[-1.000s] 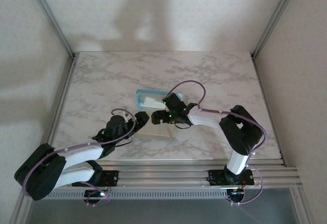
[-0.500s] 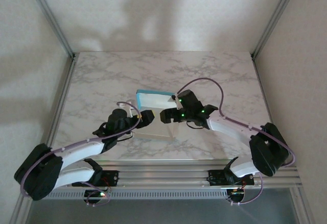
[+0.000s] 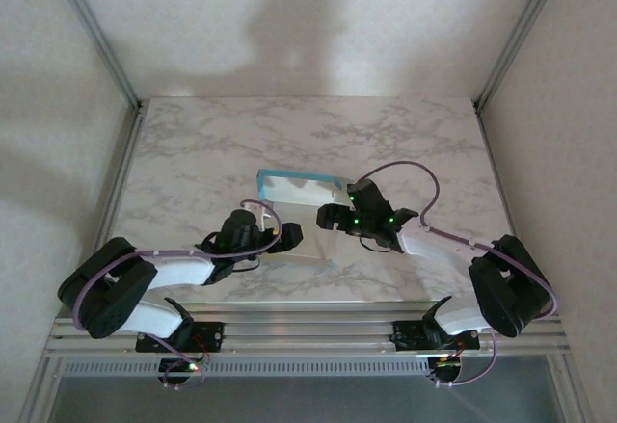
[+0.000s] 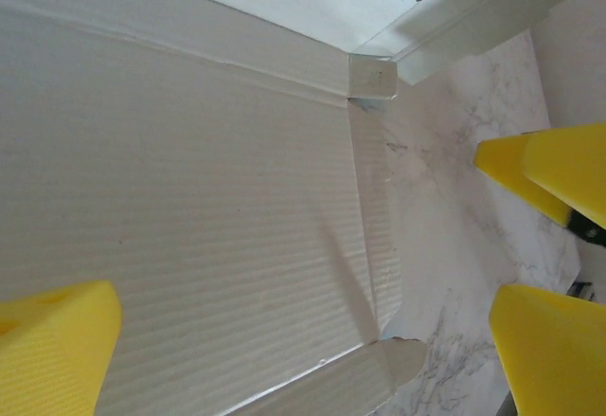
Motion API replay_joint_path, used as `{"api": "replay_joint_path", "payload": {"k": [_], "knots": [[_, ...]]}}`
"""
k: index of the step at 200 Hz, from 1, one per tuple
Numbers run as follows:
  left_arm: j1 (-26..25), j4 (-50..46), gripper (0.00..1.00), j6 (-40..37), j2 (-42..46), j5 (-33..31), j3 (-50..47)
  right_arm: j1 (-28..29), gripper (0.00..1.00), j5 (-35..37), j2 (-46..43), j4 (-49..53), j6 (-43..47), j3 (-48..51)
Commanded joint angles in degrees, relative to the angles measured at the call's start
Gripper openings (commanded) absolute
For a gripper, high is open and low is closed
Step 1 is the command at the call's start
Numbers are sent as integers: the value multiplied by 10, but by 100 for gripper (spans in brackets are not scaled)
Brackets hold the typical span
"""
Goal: Fold the paper box
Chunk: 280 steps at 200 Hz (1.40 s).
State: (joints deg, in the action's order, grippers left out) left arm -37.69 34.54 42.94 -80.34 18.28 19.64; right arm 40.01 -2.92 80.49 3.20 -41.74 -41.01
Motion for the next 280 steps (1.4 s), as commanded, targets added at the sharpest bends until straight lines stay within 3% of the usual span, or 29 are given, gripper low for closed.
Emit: {"api": "replay_joint_path", "payload": {"k": [1,85,174,280], "knots": [[-15,76,99,83,-11,-56,-29,-1,93,36,22,-66,-41,6],[-51,91,99,164,7,-130,-57,-17,92,55,91,-163,-107,7],[-68,112,99,176,-2,-130,-56,-19,90,78,120,-178,-131,-1],[-82,160,99,225,-31,-142,-53,-19,85,107,148,-266,-162,27]]}}
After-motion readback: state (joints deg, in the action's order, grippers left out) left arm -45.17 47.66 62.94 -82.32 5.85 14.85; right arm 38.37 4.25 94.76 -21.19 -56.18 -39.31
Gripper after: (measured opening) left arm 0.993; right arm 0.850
